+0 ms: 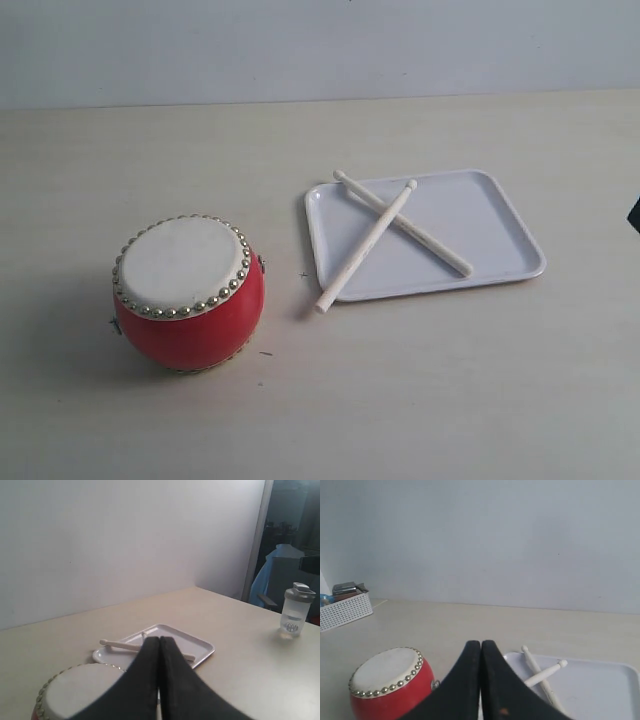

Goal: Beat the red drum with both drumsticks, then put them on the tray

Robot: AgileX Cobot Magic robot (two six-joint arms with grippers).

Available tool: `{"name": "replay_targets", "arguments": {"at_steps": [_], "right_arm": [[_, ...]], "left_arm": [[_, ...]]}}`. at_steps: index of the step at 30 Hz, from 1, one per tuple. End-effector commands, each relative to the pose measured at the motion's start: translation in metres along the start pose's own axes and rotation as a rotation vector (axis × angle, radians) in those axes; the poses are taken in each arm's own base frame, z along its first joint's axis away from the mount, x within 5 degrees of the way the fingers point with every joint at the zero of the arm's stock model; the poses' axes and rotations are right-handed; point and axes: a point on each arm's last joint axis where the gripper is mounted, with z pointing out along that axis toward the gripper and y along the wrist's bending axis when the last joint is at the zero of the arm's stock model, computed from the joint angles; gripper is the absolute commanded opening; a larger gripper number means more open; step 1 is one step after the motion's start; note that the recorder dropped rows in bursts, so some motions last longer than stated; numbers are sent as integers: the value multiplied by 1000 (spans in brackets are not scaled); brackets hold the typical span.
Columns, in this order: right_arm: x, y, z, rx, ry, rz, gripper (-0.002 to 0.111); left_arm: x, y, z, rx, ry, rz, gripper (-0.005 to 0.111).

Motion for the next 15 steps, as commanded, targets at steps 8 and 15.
{"name": "replay_targets", "arguments": {"at_steps": [8,15], "right_arm": [[27,-8,-1,18,-56,13,0],[26,-7,-1,1,-61,16,0]], "left_arm": [[8,0,0,4,10,-6,0],[10,1,0,3,31,-6,0]]}}
